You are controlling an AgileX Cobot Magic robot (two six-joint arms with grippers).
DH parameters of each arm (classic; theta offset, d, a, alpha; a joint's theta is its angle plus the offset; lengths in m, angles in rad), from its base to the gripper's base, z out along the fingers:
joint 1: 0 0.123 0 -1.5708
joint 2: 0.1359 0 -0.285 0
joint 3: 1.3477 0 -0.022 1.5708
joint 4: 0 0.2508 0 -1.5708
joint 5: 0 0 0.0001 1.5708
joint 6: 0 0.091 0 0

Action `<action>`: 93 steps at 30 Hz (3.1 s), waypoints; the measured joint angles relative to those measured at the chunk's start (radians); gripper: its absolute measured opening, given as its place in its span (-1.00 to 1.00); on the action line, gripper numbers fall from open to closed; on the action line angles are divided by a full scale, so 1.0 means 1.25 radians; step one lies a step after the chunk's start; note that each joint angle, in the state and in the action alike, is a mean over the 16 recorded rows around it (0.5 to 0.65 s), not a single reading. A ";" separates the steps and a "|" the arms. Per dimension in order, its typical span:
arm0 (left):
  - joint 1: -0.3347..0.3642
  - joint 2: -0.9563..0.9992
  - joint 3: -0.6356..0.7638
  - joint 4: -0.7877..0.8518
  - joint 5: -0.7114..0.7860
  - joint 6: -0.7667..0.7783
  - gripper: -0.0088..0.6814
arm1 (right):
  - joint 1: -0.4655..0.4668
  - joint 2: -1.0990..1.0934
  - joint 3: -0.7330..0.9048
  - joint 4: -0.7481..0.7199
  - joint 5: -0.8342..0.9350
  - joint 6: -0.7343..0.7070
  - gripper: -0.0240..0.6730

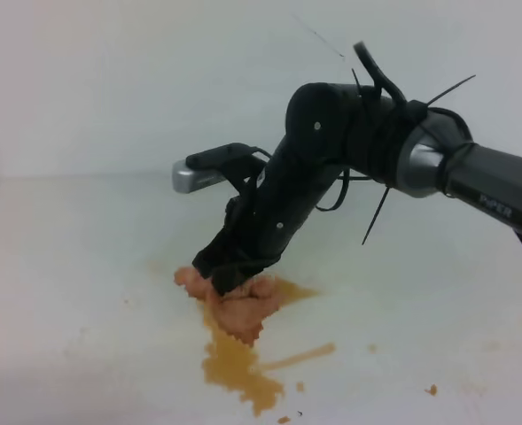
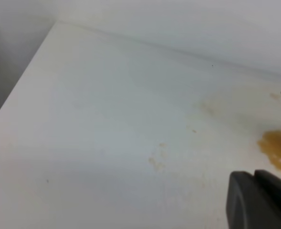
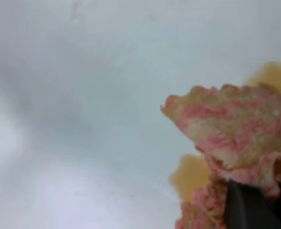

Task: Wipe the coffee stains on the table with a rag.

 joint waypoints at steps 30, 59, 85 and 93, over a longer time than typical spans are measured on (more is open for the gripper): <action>0.000 0.000 0.002 0.000 -0.002 0.000 -0.98 | 0.037 0.143 -0.034 -0.110 0.017 0.020 -0.93; 0.000 -0.004 0.006 0.000 -0.002 0.000 -0.98 | 0.009 0.175 -0.221 0.050 -0.055 -0.037 -0.93; 0.000 -0.004 0.008 0.000 -0.003 0.000 -0.98 | -0.098 0.257 -0.235 -0.052 -0.024 0.031 -0.91; 0.000 -0.006 0.010 0.000 -0.005 0.000 -0.98 | -0.116 0.238 -0.234 -0.093 0.026 0.011 -0.93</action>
